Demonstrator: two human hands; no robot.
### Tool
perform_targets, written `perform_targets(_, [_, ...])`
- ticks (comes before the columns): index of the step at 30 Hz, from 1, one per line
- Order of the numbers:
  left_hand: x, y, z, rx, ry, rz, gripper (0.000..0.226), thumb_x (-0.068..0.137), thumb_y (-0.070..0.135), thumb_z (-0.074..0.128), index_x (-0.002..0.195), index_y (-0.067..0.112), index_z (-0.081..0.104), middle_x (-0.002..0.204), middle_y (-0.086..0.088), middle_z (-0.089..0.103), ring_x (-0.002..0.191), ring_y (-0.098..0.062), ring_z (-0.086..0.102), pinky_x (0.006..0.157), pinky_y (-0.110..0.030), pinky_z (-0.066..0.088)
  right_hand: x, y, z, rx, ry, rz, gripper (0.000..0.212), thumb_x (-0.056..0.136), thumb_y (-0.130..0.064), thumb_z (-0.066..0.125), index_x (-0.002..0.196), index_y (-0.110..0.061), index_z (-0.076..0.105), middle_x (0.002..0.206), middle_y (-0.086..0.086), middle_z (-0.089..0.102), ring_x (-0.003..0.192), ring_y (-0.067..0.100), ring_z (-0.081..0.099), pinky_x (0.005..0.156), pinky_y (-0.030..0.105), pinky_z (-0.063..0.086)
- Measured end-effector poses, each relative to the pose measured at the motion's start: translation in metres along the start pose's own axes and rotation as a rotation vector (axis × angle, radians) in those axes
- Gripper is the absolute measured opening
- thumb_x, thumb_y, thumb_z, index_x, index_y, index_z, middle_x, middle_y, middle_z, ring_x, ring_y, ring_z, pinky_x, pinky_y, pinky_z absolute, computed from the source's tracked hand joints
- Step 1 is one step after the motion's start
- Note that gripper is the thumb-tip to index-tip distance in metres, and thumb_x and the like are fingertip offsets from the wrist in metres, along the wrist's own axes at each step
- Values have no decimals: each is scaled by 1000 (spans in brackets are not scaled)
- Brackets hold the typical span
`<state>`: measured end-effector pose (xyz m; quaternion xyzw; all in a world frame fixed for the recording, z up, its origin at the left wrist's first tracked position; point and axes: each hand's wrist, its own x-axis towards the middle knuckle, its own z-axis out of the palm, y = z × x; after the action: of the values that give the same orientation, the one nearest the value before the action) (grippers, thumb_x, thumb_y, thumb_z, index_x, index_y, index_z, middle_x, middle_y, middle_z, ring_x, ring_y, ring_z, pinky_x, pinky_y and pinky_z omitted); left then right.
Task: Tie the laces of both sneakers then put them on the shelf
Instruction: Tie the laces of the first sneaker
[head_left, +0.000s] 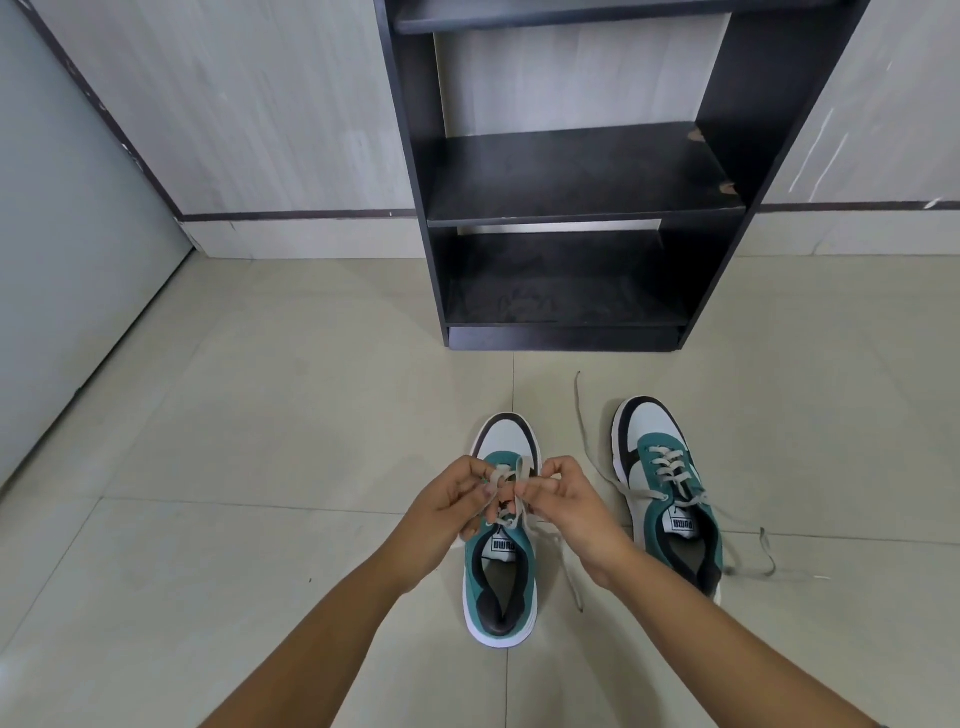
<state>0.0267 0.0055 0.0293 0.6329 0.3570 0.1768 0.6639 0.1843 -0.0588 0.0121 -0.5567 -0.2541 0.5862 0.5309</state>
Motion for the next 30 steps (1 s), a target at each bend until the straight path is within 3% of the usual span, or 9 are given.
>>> perform_targets(3, [2,-1,-3,0,-15,-22,19,94,13,51,110,7,44,65,3,63,56,-8,48,54,-18,38,1,2,0,-2,-19,-20,13,88,4,57,99,1,50,68,4,72,58,8,68,56,15,51])
perform_targets(7, [8,-2,-5,-95,-21,-136,41,90,13,57,124,30,42,68,1,67,54,-6,50,52,-17,39,5,7,-1,-62,-25,-34,18,84,8,61,100,14,58,72,10,73,63,15,69,65,21,54])
perform_targets(9, [11,-3,-6,-119,-45,-173,35,89,12,59,121,23,52,68,-2,67,55,-9,49,51,-17,37,6,8,-3,-93,-13,-49,17,82,8,62,98,13,61,77,12,72,68,16,69,69,21,54])
perform_targets(12, [14,-5,-7,-130,-14,-168,16,87,11,61,101,5,63,64,-2,68,56,-11,52,50,-17,36,4,8,-4,-90,-42,-70,16,82,9,62,97,15,61,77,14,72,72,17,69,74,21,54])
perform_targets(15, [14,-9,-6,-150,55,-162,4,86,9,62,87,5,62,61,-2,67,56,-13,51,49,-16,37,1,5,-2,-76,-101,-79,19,83,10,60,102,10,59,70,6,73,68,12,68,71,18,53])
perform_targets(18, [15,-13,-7,-155,84,-163,6,87,8,61,87,3,60,60,-4,66,54,-14,48,48,-16,38,-3,2,3,-52,-132,-101,18,87,6,57,104,4,53,66,5,70,62,11,63,66,17,51])
perform_targets(23, [14,-13,-7,-115,90,-127,5,85,11,64,85,8,59,70,-7,66,63,-19,52,55,-19,42,-2,1,7,-54,-45,-54,3,94,-4,49,94,-1,51,65,3,65,53,4,61,57,12,49])
perform_targets(26, [13,-13,-8,206,157,-5,9,79,14,71,80,15,62,72,4,64,63,-12,57,63,-22,46,3,6,7,-64,13,17,6,95,-9,49,92,-5,53,55,-5,64,43,-2,55,46,8,42])
perform_targets(30, [12,-16,-13,993,206,502,8,83,25,60,80,17,62,80,3,68,64,-14,59,61,-27,47,9,7,7,-10,-1,111,13,94,-10,52,87,-4,60,55,0,68,51,10,62,53,15,49])
